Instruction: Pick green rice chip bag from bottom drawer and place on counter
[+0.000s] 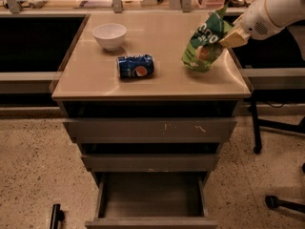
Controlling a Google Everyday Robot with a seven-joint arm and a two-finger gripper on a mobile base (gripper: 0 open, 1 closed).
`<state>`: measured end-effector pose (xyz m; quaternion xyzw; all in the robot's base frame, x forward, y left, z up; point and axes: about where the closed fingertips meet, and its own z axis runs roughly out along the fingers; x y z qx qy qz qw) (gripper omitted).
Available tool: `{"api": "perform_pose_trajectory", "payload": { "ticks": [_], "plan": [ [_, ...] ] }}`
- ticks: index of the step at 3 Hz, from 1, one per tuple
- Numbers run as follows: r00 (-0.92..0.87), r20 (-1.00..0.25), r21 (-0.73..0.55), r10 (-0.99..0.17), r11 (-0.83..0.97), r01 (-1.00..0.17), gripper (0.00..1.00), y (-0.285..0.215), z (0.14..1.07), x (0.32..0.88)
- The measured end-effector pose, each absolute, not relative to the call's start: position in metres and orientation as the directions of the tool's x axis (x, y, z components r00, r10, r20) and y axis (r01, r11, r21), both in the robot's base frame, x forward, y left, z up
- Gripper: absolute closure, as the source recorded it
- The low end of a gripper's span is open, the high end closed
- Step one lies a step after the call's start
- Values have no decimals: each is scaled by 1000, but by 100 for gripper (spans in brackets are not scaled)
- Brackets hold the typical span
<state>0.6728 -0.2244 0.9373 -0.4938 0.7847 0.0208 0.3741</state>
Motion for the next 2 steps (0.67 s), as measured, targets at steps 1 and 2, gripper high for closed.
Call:
{"api": "perform_pose_trajectory", "payload": {
  "ticks": [1, 2],
  "plan": [
    [-232, -608, -337, -759, 511, -791, 35, -224, 937, 673],
    [-232, -608, -337, -759, 511, -791, 11, -224, 937, 673]
  ]
}}
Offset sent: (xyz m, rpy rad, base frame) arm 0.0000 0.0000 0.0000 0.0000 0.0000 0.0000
